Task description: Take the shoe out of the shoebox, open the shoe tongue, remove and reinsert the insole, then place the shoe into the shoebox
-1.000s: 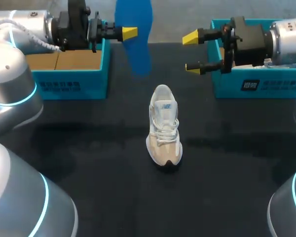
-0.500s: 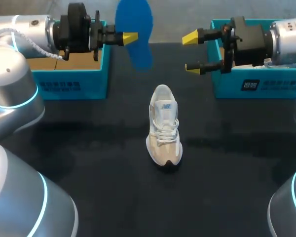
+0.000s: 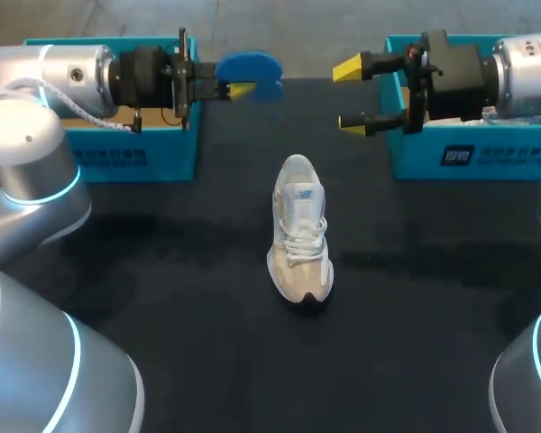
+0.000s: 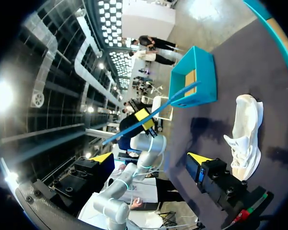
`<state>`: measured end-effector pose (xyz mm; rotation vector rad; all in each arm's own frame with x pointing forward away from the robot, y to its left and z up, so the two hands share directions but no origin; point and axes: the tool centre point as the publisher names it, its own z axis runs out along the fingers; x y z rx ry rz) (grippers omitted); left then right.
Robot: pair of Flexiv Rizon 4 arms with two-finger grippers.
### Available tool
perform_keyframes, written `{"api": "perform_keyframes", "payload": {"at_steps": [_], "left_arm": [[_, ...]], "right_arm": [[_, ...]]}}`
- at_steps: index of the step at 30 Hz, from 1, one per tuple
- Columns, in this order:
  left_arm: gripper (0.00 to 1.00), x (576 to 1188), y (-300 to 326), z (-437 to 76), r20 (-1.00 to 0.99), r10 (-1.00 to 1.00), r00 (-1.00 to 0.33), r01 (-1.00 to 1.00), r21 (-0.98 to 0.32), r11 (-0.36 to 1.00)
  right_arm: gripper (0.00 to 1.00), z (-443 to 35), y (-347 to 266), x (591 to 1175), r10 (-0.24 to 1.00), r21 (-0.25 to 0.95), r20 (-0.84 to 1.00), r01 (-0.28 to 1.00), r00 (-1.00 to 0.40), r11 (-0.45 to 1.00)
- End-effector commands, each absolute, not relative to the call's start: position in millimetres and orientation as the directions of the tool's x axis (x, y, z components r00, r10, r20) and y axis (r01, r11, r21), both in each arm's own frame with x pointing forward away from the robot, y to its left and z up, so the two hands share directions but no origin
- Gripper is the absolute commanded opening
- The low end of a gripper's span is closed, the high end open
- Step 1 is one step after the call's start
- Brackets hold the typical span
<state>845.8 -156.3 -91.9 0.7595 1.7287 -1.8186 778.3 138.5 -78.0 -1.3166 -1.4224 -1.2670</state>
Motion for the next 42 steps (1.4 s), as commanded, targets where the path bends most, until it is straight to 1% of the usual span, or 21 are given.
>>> {"api": "perform_keyframes", "payload": {"at_steps": [1,3,4,7,9,27,29,35,42], "left_arm": [[0.00,855.2,-156.2,-90.1,-1.000,0.015,0.002,0.998,0.001,-0.065],[0.00,856.0,-156.1,-88.9,-0.996,0.007,0.085,0.994,0.084,-0.076],[0.00,857.0,-156.1,-89.1,-0.989,-0.010,0.150,0.985,0.151,-0.083],[0.00,858.1,-157.2,-89.1,-0.975,-0.029,0.220,0.972,0.222,-0.079],[0.00,858.7,-158.4,-88.5,-0.978,-0.037,0.203,0.978,0.205,-0.049],[0.00,858.7,-158.4,-88.5,-0.978,-0.037,0.203,0.978,0.205,-0.049],[0.00,859.1,-158.6,-89.3,-0.980,-0.038,0.197,0.979,0.199,-0.040],[0.00,858.2,-162.2,-90.7,-0.990,-0.064,0.126,0.992,0.127,-0.016],[0.00,851.8,-171.1,-90.4,-0.989,-0.058,0.132,0.991,0.134,-0.023]], "right_arm": [[1.00,-78.1,140.1,778.5,0.185,0.146,0.973,0.988,-0.135,-0.046],[1.00,-78.1,140.1,778.5,0.185,0.146,0.973,0.988,-0.135,-0.046],[1.00,-78.1,140.1,778.5,0.185,0.146,0.973,0.988,-0.135,-0.046],[1.00,-78.1,140.1,778.5,0.185,0.146,0.973,0.988,-0.135,-0.046],[1.00,-78.1,140.1,778.5,0.185,0.146,0.973,0.988,-0.135,-0.046],[1.00,-78.1,140.1,778.5,0.185,0.146,0.973,0.988,-0.135,-0.046],[1.00,-78.1,140.1,778.5,0.185,0.146,0.973,0.988,-0.135,-0.046],[1.00,-78.1,140.1,778.5,0.185,0.146,0.973,0.988,-0.135,-0.046],[1.00,-80.6,148.9,784.7,0.188,0.147,0.973,0.988,-0.135,-0.052]]}}
